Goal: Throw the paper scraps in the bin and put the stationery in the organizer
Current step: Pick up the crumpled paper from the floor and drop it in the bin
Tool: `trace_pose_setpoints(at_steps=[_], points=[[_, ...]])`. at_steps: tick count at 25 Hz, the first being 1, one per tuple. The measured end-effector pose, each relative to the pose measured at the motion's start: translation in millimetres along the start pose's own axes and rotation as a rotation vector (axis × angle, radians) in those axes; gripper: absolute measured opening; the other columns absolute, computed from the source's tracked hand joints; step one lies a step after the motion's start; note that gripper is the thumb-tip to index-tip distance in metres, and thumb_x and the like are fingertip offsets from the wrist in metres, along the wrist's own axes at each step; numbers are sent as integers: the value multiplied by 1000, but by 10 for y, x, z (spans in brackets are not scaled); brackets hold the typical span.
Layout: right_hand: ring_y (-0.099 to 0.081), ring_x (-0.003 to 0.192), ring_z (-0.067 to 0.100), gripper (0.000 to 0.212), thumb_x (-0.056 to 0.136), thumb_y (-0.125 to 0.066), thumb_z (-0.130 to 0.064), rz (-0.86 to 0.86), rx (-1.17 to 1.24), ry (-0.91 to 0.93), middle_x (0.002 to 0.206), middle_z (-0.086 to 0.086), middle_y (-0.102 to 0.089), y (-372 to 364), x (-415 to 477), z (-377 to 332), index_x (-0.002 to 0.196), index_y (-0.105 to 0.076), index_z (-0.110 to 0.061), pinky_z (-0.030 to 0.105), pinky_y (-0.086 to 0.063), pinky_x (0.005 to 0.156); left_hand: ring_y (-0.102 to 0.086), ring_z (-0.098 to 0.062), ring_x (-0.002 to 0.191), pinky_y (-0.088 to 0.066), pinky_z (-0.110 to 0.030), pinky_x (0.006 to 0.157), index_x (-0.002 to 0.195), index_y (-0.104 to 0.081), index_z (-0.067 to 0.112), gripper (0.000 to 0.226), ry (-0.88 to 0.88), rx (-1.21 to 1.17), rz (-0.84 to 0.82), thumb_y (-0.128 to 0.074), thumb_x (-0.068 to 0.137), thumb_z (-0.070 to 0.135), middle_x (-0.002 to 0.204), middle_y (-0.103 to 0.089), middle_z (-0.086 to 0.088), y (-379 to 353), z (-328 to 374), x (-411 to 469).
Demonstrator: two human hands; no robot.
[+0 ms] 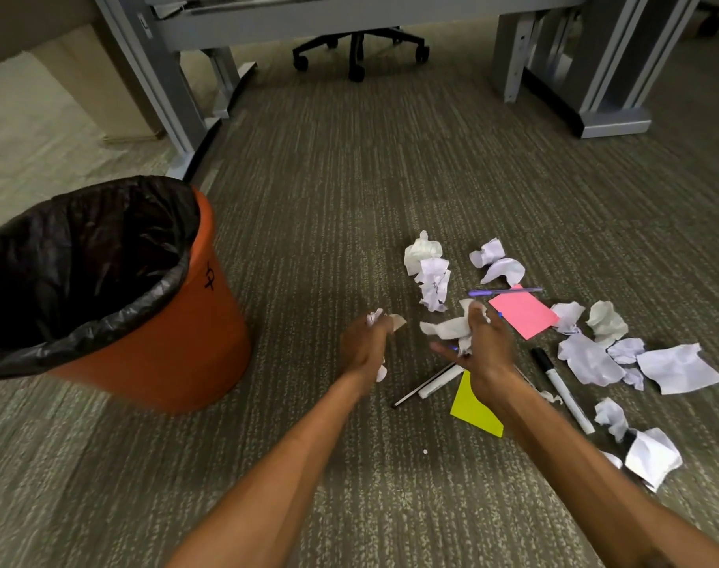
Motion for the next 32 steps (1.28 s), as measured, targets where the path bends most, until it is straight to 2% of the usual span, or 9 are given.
trace_pose_setpoints(at_steps=[3,8,14,17,20,23,25,29,32], points=[[-70,101,37,33,100,-55,-32,-170,107,-63,110,15,-69,-285,-168,-81,120,-58,-7,51,-57,87,-61,1,61,-39,-24,54,75,-74,25,15,56,-231,-19,-64,79,35,66,-72,16,128,296,-137],[-64,71,18,21,86,-63,2,-250,92,72,77,4,-65,-1025,-700,-435,97,-61,-16,29,-51,60,-64,9,54,-48,-20,56,75,-74,25,21,-52,-444,45,-71,81,45,65,-73,19,646,936,-379],[-66,85,14,14,88,-69,-14,-497,27,361,92,-1,-69,-2258,-1444,-910,99,-66,-22,31,-55,69,-63,-16,74,-51,-41,75,72,-70,31,16,-385,-434,436,-64,76,45,71,-68,10,1863,1700,-589],[-66,82,7,13,88,-69,-21,-532,-27,396,93,-3,-69,-2850,-1714,-946,99,-64,-26,29,-56,68,-64,-27,75,-51,-39,67,71,-68,34,11,-316,-437,608,-64,74,44,74,-66,0,2509,1780,-608],[-69,87,22,16,86,-68,-24,-584,-103,375,95,6,-70,-3339,-1852,-861,101,-64,-20,39,-57,75,-64,-25,73,-55,-30,52,91,-65,35,15,-196,-405,663,-61,80,45,91,-68,-4,2978,1667,-566],[-65,97,24,26,84,-69,-30,-645,-265,319,105,5,-69,-3601,-1877,-680,107,-63,-19,38,-54,84,-61,-34,109,-54,-50,92,123,-56,28,48,-78,-267,697,-58,84,56,126,-61,-9,3258,1491,-495],[-65,100,19,29,83,-70,-33,-695,-327,311,106,2,-69,-3630,-1838,-575,108,-64,-19,38,-53,91,-52,-36,121,-44,-52,104,128,-52,25,62,-32,-170,755,-60,81,64,135,-54,-9,3369,1419,-489],[-66,102,19,27,83,-64,-43,-710,-298,331,104,2,-71,-3447,-1730,-562,99,-68,-23,46,-52,96,-40,-37,131,-32,-50,110,124,-56,20,66,25,-94,786,-51,81,70,141,-48,-10,3368,1396,-511],[-68,95,11,19,87,-61,-40,-701,-272,387,100,-4,-72,-3172,-1631,-655,97,-69,-26,34,-56,84,-40,-33,129,-33,-47,106,118,-61,19,50,-97,7,801,-46,90,59,138,-51,-8,3077,1458,-502]])
Point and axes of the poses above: each hand's wrist, its own x-axis towards the middle knuckle, its own y-axis out of the back of the hand, z = x × y, the point moved 2 cm from there along x, towards the middle knuckle
